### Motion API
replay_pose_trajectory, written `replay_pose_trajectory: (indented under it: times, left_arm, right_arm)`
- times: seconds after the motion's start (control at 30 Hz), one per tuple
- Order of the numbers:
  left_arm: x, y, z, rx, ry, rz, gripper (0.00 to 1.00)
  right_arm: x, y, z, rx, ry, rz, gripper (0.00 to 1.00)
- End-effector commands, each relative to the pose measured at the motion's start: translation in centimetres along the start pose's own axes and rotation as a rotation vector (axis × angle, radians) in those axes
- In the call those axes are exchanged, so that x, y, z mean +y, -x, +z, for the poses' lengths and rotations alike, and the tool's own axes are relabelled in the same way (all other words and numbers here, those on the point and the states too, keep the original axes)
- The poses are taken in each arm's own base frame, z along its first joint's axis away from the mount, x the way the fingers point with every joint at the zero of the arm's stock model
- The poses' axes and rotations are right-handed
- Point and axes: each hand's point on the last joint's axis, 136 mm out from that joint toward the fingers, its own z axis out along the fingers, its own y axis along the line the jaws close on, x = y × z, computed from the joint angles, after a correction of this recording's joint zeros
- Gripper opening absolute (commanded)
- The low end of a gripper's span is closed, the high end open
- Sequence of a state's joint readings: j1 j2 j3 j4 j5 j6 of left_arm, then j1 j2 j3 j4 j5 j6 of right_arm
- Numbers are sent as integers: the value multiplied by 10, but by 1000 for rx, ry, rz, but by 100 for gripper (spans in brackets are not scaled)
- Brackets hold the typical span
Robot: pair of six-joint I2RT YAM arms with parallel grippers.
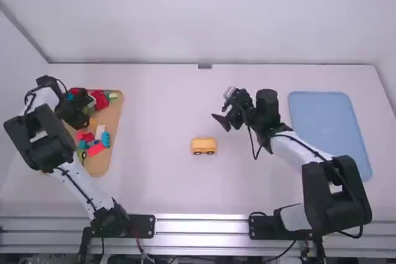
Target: Assemble lego blocks to make yellow taxi
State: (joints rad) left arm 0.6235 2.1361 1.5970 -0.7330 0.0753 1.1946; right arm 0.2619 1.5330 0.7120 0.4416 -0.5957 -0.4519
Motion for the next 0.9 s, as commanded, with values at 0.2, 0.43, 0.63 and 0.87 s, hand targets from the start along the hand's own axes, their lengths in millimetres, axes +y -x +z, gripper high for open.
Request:
replay_pose_trajectory:
  times: [0.2, 0.43, 0.63, 0.87]
  left_arm:
    - [-11, 0, 18, -7, -49, 5, 65]
    - [-13, 1, 33, -11, -65, 0, 64]
    - [-13, 3, 37, -11, -72, -15, 60]
    - [-14, -6, 35, 22, -79, -24, 47]
  right_arm:
    - [2, 7, -1, -12, 7, -2, 99]
    - [1, 6, -1, -10, 5, 0, 99]
    - [4, 7, 0, -11, 12, -3, 98]
    - [3, 6, 0, -11, 9, -1, 98]
